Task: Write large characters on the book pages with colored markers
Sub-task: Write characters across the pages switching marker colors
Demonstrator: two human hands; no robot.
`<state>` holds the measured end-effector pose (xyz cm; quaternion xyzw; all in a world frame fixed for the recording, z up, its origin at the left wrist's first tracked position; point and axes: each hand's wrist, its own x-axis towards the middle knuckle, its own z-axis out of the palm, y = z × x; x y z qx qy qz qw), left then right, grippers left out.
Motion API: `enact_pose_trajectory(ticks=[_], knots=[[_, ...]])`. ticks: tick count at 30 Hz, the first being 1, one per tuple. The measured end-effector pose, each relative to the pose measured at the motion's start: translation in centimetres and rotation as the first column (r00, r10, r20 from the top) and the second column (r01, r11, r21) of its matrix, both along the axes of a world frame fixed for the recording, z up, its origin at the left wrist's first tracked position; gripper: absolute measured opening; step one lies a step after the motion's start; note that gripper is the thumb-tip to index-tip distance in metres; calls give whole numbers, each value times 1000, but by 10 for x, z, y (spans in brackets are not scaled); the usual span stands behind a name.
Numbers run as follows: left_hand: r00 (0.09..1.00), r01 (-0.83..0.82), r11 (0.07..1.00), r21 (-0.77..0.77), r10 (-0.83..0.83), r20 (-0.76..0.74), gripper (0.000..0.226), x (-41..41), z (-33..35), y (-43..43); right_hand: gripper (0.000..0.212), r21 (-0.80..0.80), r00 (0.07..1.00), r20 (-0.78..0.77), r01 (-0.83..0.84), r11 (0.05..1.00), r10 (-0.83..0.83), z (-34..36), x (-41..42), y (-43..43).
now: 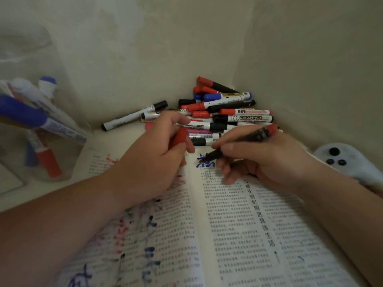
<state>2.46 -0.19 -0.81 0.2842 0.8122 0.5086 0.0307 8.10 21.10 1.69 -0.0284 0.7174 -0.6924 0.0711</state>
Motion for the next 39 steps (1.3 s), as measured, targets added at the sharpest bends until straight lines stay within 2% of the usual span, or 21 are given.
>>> enact_pose_trajectory(ticks=[3,8,12,14,19,22,31,36,39], knots=[[999,33,983,-179,-27,37,33,-7,3,-2,21,211,998,-61,28,977,-16,-2,2,-3],[997,69,956,-285,-55,56,22,-10,6,-2,8,345,996,-75,68,936,-45,-2,-2,-5],[998,59,949,-309,-59,9,16,-6,6,-1,5,351,994,-103,73,933,-39,-4,-1,-5],[996,88,936,-341,-91,6,20,-4,8,-2,3,359,994,-107,74,931,-38,-4,0,-5],[981,181,871,-457,-194,20,58,-1,13,-5,4,420,996,-82,51,906,-18,-2,-2,-5],[974,209,844,-495,-227,26,69,2,18,-5,4,414,996,-88,40,910,-4,-3,-2,-4],[962,239,765,-599,-269,41,74,1,26,-6,9,493,991,-98,125,861,-88,2,-4,-8],[969,185,794,-579,-245,-25,73,1,20,-6,13,504,997,-70,74,861,-45,4,-2,-8],[970,161,807,-568,-236,-59,73,2,17,-4,7,475,995,-84,79,876,-44,3,0,-9]])
